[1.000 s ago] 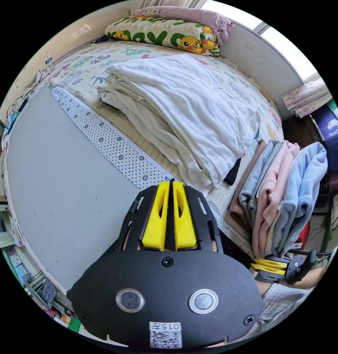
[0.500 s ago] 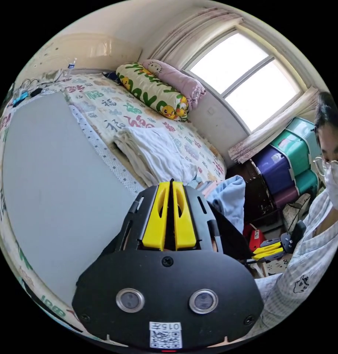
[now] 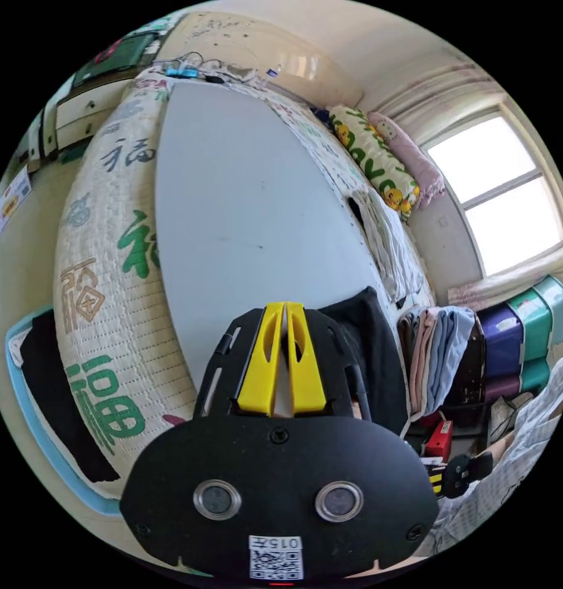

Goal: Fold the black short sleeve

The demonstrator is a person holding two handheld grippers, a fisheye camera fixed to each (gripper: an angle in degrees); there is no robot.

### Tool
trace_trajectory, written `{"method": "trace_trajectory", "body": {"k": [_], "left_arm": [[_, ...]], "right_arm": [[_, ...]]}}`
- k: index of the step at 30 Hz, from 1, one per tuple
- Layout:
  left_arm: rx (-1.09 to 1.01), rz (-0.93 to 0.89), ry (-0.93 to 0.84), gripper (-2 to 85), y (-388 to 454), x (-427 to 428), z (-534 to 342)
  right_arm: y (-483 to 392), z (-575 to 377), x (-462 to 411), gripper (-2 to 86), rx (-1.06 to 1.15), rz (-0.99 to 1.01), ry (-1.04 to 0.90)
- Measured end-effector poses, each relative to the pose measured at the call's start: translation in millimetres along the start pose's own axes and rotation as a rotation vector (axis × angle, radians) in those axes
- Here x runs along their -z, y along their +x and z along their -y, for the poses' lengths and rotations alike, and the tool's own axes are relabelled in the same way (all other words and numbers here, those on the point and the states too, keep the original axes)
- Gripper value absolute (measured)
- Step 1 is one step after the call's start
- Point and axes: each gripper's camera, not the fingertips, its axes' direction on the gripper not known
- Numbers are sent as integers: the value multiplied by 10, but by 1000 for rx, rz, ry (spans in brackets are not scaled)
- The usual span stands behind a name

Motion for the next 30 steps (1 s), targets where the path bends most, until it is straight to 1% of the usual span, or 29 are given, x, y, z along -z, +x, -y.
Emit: {"method": "trace_trajectory", "body": {"k": [1,3,5,7,10,12,16,18,20,22,24,26,30], "left_arm": [[40,-5,44,29,-90,152,-18],[106,-41,64,55,-164,327,-44],[118,-115,41,76,-88,381,-97],[110,-107,17,79,20,320,-126],[115,-103,-91,62,98,74,-116],[103,-56,-125,37,118,-5,-111],[40,-27,-103,13,134,130,-74],[2,40,-122,10,143,156,-72],[-97,175,-173,10,207,108,-90],[-137,196,-178,10,224,102,-102],[-125,181,-179,12,178,113,-111],[-95,160,-172,16,89,137,-141],[-71,145,-162,20,12,172,-198]], "right_arm": [[-91,79,40,10,12,-11,-11],[-220,189,97,10,29,-29,-24],[-372,340,152,11,39,-49,-53],[-476,454,202,11,42,-60,-74],[-688,643,319,12,68,-87,-96],[-851,746,396,13,98,-129,-104],[-1371,922,432,18,198,-293,-110],[-1558,1005,381,22,234,-326,-116],[-1719,1163,244,32,251,-347,-147],[-1816,1312,159,41,256,-385,-187],[-1897,1437,180,48,250,-378,-194],[-1991,1545,243,38,256,-267,-218],[-2008,1576,305,34,248,-177,-223]]}}
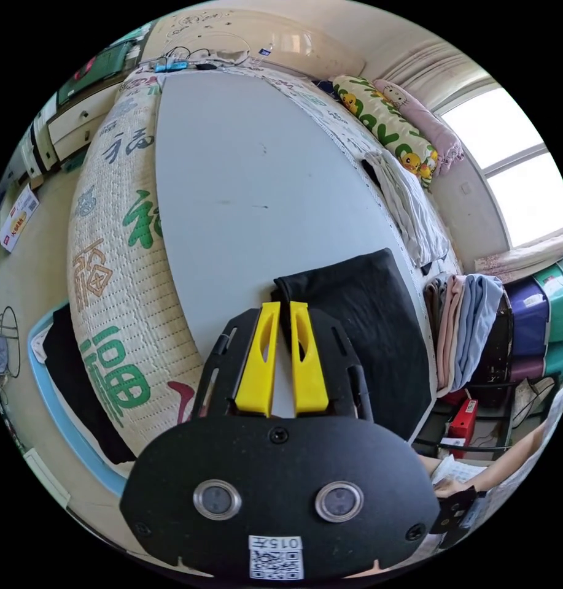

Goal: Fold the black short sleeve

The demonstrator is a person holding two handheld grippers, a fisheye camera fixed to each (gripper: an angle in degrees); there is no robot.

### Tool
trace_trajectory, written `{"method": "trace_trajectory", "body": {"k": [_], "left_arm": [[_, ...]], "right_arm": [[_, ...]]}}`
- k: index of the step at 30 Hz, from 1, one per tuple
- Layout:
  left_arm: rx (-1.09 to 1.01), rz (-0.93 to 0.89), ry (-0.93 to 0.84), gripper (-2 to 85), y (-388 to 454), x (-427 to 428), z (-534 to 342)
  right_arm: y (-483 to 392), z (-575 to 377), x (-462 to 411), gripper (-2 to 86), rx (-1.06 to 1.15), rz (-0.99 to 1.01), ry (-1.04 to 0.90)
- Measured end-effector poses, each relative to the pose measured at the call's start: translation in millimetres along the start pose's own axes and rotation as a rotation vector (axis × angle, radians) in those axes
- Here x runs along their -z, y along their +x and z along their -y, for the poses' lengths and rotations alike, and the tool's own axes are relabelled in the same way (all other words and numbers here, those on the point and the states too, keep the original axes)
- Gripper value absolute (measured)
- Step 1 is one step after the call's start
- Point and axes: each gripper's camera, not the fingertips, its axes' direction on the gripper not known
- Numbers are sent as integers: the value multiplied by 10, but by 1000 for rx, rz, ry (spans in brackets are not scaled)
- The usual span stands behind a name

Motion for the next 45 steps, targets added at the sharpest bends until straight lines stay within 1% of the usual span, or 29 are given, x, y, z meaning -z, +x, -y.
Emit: {"method": "trace_trajectory", "body": {"k": [1,6,9,11,12,14,17,19,22,26,28,30,32,34,37,39,41,45], "left_arm": [[8,-5,3,21,-20,13,-22],[87,-51,58,30,-161,195,-229],[150,-56,101,49,-288,339,-449],[196,-94,117,66,-399,359,-591],[203,-105,122,69,-421,349,-621],[203,-142,172,82,-483,286,-731],[204,-194,216,106,-553,186,-830],[211,-194,225,113,-598,149,-891],[248,-195,253,130,-727,170,-1036],[346,-170,252,144,-1009,220,-1349],[381,-170,245,150,-1117,206,-1529],[430,-188,234,155,-1232,176,-1727],[489,-238,264,152,-1366,141,-2008],[535,-290,306,142,-1455,98,-2203],[603,-349,346,109,-1593,-14,-2444],[642,-390,355,81,-1675,-99,-2548],[678,-464,337,45,-1768,-237,-2656],[649,-467,353,23,-1801,-300,-2804]], "right_arm": [[102,-31,42,33,-15,35,15],[882,-247,182,46,-170,67,102],[1661,-506,357,66,-303,89,206],[2458,-749,489,82,-428,76,317],[2687,-798,491,85,-465,92,338],[3620,-930,364,90,-587,220,418],[4367,-814,103,93,-612,252,424],[4573,-635,-56,95,-579,246,396],[4691,-275,-324,88,-507,274,346],[4452,312,-692,75,-372,227,292],[4350,550,-842,74,-329,250,299],[4267,805,-997,74,-286,301,293],[4099,1128,-1182,78,-209,344,270],[3967,1253,-1242,83,-164,321,269],[4039,1178,-1309,98,-238,236,321],[4185,1090,-1436,105,-283,207,315],[4335,1042,-1729,107,-299,213,252],[4372,1083,-2158,91,-276,190,183]]}}
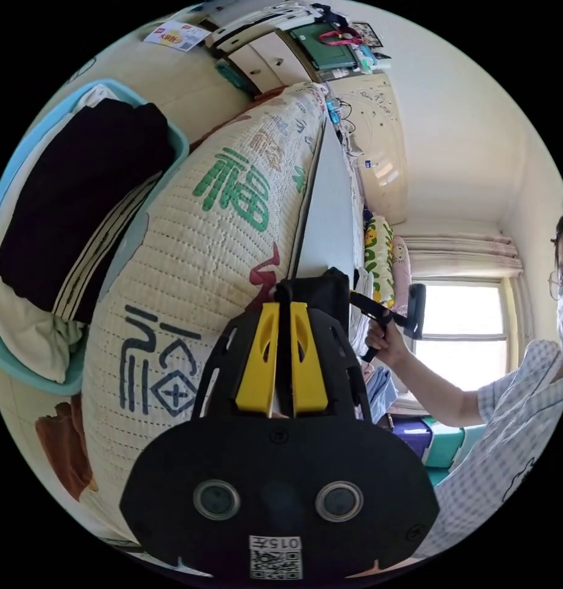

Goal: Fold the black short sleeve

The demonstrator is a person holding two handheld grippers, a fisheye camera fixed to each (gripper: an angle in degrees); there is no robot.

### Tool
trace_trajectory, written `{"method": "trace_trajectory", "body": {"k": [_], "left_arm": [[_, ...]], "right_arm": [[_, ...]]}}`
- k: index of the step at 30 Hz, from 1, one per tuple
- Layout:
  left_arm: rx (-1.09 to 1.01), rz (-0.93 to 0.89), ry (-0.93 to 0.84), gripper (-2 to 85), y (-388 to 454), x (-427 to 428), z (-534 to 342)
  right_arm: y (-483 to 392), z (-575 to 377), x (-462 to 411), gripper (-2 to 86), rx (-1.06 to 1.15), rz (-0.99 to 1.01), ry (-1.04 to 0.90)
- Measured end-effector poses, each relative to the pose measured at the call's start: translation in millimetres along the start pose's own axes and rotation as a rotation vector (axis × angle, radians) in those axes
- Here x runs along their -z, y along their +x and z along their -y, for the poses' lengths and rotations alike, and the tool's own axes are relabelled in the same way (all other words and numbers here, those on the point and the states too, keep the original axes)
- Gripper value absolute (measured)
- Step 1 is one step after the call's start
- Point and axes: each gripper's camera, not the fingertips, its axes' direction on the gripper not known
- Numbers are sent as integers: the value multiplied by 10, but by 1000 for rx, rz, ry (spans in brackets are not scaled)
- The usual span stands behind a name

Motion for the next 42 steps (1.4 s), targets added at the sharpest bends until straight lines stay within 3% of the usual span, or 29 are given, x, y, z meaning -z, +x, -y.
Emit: {"method": "trace_trajectory", "body": {"k": [7,12,20,26,35,42], "left_arm": [[-138,-11,-38,12,-171,129,-226],[-268,-23,-15,12,-32,371,-496],[-693,-73,157,11,1069,1043,-1285],[-981,-152,73,10,1878,1042,-2072],[-1178,-477,-250,12,3081,202,-2890],[-1042,-669,-431,12,3584,-1207,-3061]], "right_arm": [[215,-397,-651,13,-84,-55,-2],[395,-1122,-594,1,-150,41,186],[1243,-3151,-105,1,-146,465,678],[2039,-4769,88,2,-31,670,874],[2864,-7756,781,1,-42,561,990],[3430,-9107,896,1,-280,284,997]]}}
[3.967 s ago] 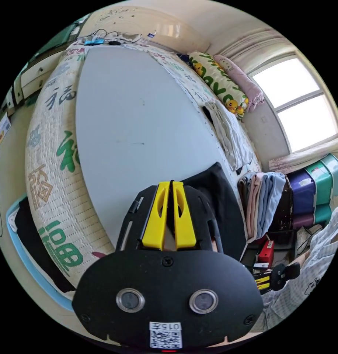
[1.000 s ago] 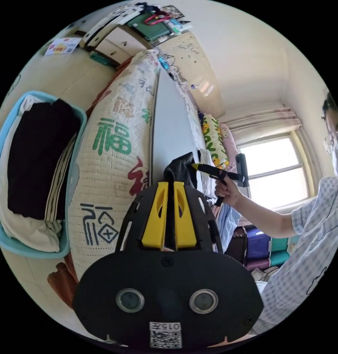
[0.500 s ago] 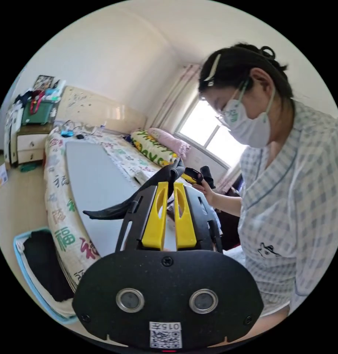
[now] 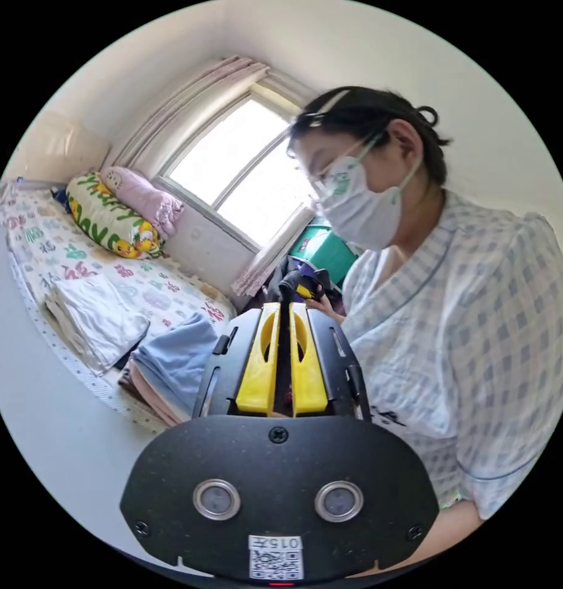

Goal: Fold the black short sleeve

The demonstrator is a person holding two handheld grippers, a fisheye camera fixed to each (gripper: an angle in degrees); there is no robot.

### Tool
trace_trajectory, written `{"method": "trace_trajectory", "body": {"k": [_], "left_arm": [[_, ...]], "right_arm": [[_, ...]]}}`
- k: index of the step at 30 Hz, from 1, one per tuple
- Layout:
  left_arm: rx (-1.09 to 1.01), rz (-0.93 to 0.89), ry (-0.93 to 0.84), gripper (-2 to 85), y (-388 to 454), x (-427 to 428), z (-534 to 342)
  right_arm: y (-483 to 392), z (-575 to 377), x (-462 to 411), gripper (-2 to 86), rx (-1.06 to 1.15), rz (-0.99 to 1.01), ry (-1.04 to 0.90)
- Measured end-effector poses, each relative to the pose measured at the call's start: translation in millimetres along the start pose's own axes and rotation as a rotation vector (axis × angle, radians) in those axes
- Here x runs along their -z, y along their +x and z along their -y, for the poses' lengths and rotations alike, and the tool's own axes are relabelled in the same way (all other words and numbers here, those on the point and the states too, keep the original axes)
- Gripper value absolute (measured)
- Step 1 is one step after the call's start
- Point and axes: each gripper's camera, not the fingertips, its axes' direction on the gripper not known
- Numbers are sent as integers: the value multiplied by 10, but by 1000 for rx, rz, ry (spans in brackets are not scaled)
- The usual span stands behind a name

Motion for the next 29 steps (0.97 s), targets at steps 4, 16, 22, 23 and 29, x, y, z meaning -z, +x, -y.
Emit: {"method": "trace_trajectory", "body": {"k": [4,16,22,23,29], "left_arm": [[109,73,-23,12,-1032,-1016,-56],[502,393,-37,-2,-2752,-1779,134],[544,581,52,11,-2632,-1261,668],[539,623,48,16,-2599,-1215,765],[574,699,-77,31,-2643,-1271,1011]], "right_arm": [[1509,-285,-359,1,-132,-255,-37],[3506,-688,-1658,8,-181,-467,-164],[3727,-653,-1380,-3,-195,-524,-76],[3706,-570,-1456,-3,-155,-535,-88],[3576,15,-2354,-4,6,-448,-110]]}}
